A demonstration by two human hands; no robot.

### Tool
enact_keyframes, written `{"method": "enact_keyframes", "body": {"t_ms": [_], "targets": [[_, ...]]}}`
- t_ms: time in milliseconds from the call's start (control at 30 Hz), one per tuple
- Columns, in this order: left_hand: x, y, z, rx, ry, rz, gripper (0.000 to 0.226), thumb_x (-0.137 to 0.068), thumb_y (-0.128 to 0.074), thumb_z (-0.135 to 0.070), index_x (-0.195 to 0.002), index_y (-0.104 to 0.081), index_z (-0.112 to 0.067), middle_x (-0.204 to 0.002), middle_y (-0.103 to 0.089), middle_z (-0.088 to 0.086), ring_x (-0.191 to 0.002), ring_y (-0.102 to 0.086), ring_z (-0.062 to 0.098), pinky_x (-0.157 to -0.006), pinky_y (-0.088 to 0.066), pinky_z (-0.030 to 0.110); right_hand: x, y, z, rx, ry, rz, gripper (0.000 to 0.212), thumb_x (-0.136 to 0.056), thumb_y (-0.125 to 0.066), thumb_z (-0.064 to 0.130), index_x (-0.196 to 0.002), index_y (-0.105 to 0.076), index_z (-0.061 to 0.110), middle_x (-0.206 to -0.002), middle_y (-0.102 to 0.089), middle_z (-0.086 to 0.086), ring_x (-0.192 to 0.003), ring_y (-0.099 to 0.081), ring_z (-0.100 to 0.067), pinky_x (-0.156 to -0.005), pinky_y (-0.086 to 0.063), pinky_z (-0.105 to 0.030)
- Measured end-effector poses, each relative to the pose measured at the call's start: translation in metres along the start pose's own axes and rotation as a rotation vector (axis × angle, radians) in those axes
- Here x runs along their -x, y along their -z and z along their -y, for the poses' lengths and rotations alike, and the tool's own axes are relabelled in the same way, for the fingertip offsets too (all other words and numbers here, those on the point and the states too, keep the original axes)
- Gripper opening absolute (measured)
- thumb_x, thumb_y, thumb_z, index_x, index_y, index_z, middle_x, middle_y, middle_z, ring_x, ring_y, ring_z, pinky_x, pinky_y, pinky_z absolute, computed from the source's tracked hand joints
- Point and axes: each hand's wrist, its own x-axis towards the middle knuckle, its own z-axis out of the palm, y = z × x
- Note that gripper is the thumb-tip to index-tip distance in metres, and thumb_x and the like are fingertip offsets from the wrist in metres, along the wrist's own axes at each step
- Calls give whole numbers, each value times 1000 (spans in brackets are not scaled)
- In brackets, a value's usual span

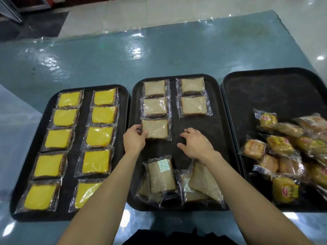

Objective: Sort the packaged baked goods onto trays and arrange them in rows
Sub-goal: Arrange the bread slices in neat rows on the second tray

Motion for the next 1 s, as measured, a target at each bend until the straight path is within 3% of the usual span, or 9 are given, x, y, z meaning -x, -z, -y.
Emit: {"method": "enact_keyframes", "body": {"t_ms": [133,233,367,433,533,600,667,767,1000], "targets": [[1,-1,-1,-30,-9,4,42,-100,-80,-28,-139,-72,-14,-113,-76,0,-108,-72,21,-102,-58,41,0,3,0,-18,-8,20,60,-109,-58,51,-159,-53,19,-172,-37,-2,-161,-27,-24,-128,-31,-42],[9,1,-3,-149,-31,-50,53,-100,-79,-35,-147,-60,-18,-131,-66,4,-114,-69,23,-99,-60,44,1,6,2,-30,-13,33,60,-111,-53,52,-159,-53,18,-171,-37,-3,-160,-29,-24,-128,-30,-41],[36,10,-10,-303,-282,-181,32,-99,-77,-37,-125,-62,-25,-120,-57,-3,-107,-63,19,-88,-61,43,7,20,-3,-158,-3,84,51,-114,-47,50,-152,-62,19,-163,-52,-5,-151,-46,-27,-122,-37,-41],[48,12,-12,-296,-361,52,29,-99,-73,-51,-115,-65,-28,-110,-60,-8,-98,-63,13,-84,-58,38,21,30,-13,-280,-12,37,43,-111,-52,52,-137,-72,24,-138,-71,0,-130,-63,-23,-108,-50,-40],[60,12,-7,-378,-310,482,55,-90,-66,-78,-119,-69,-32,-115,-62,-9,-104,-63,12,-92,-57,38,51,38,-36,-462,-36,33,37,-92,-78,59,-121,-76,35,-115,-76,13,-107,-71,-8,-98,-59,-36],[65,12,0,-417,-301,576,52,-87,-73,-76,-120,-69,-36,-116,-56,-9,-105,-61,12,-92,-55,35,70,37,-44,-444,-46,191,52,-79,-92,56,-123,-73,36,-116,-73,15,-108,-69,-6,-98,-58,-35],[70,12,3,-413,-294,608,43,-89,-79,-64,-118,-70,-34,-113,-56,-7,-101,-61,12,-85,-51,31,78,28,-47,-322,-60,275,46,-76,-96,48,-114,-73,38,-116,-68,15,-107,-67,-10,-98,-58,-37],[77,11,6,-399,-297,595,35,-93,-77,-59,-113,-73,-30,-108,-62,-4,-100,-64,17,-85,-52,36,82,17,-44,-269,-52,189,35,-77,-96,39,-99,-70,38,-111,-64,12,-101,-66,-14,-90,-57,-36],[99,17,10,-322,-353,402,44,-96,-77,-51,-132,-70,-26,-120,-67,-3,-115,-65,19,-101,-55,40,108,40,-30,-584,-165,-134,32,-90,-88,38,-112,-66,29,-106,-75,5,-96,-73,-15,-79,-61,-37]]}}
